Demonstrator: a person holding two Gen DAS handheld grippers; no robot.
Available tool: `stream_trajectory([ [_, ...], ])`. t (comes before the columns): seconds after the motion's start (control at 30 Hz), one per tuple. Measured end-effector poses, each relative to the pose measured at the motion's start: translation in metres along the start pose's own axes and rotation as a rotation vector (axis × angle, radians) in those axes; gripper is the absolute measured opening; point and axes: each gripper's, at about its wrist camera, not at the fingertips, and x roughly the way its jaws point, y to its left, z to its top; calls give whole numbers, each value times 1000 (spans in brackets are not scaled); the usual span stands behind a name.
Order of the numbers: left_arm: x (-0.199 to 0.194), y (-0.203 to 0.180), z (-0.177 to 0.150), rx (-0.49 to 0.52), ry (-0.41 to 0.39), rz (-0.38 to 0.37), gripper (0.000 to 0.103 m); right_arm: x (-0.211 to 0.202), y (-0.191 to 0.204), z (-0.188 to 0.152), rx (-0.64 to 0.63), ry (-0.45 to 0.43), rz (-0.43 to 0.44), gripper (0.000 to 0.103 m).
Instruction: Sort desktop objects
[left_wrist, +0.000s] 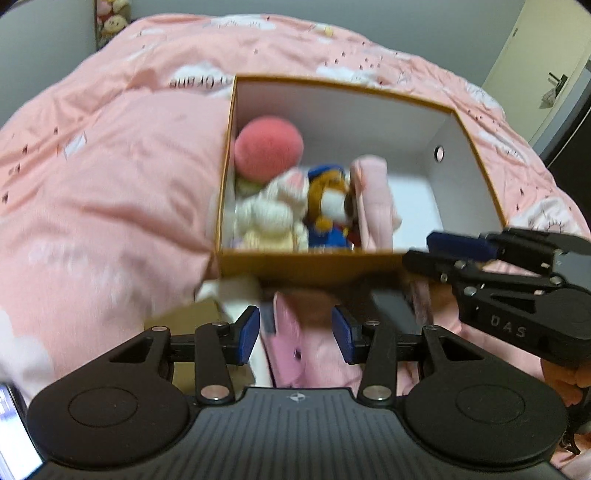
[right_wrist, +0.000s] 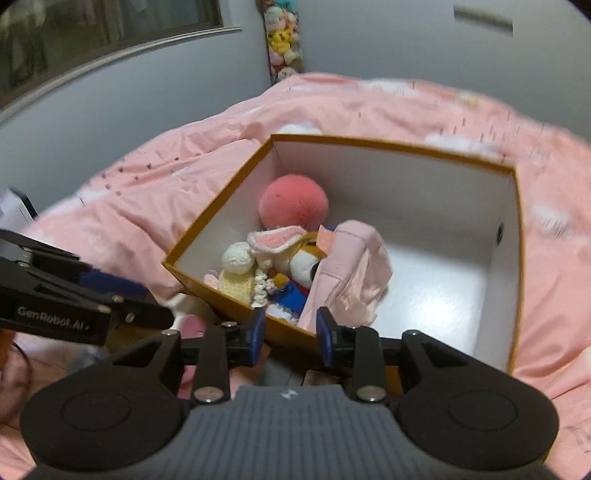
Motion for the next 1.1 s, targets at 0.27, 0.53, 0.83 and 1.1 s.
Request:
stream_trajectory([
  [0.27, 13, -11, -19, 69, 3, 74, 51, -6, 19, -17, -27, 33, 53, 33],
  [0.53, 30, -23, -24, 120, 33, 139, 51, 8, 28, -31, -79, 73, -49, 33],
  [0.83, 44, -30, -27, 150, 58, 150, 46, 16, 25, -39, -80, 119, -55, 33],
  [1.1, 38, -23, -26, 103, 21, 78, 37, 13, 15, -41, -39, 131, -89, 36],
])
